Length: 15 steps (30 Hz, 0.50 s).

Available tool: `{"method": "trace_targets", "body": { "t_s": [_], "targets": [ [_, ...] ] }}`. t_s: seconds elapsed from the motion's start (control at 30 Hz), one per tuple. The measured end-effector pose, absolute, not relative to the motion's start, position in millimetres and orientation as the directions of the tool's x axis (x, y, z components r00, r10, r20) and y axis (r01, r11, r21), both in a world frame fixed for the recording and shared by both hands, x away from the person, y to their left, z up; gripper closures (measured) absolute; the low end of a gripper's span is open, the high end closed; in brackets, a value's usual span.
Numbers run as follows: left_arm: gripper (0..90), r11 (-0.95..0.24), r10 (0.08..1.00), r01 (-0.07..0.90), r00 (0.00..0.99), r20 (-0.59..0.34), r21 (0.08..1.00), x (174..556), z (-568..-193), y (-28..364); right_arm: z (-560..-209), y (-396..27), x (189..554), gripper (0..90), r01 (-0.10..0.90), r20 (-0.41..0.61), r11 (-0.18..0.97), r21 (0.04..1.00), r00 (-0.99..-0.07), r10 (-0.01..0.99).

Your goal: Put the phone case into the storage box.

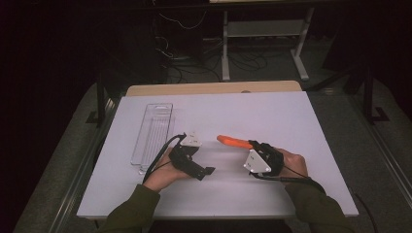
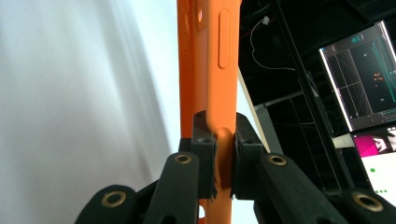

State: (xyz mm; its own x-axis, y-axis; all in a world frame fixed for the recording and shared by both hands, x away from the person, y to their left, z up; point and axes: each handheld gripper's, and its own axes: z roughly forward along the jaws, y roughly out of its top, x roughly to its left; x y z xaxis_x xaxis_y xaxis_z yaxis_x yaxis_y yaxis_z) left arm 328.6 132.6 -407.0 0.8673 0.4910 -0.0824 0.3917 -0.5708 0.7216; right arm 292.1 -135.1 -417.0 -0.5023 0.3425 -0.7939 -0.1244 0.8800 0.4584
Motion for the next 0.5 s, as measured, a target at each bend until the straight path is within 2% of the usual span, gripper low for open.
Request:
{"method": "trace_targets", "body": {
  "t_s": [0.37, 0.5],
  "targets": [
    [0.0, -0.569, 0.495, 0.396, 0.865, -0.085, 0.721, 328.0, -406.8, 132.6, -414.4, -133.3, 291.3, 80.6, -0.043, -0.694, 0.812, 0.582, -0.547, 0.468],
    [0.0, -0.563, 0.497, 0.400, 0.863, -0.090, 0.723, 328.0, -406.7, 132.8, -413.0, -134.1, 293.0, 80.6, -0.032, -0.676, 0.799, 0.600, -0.554, 0.486]
  ]
}}
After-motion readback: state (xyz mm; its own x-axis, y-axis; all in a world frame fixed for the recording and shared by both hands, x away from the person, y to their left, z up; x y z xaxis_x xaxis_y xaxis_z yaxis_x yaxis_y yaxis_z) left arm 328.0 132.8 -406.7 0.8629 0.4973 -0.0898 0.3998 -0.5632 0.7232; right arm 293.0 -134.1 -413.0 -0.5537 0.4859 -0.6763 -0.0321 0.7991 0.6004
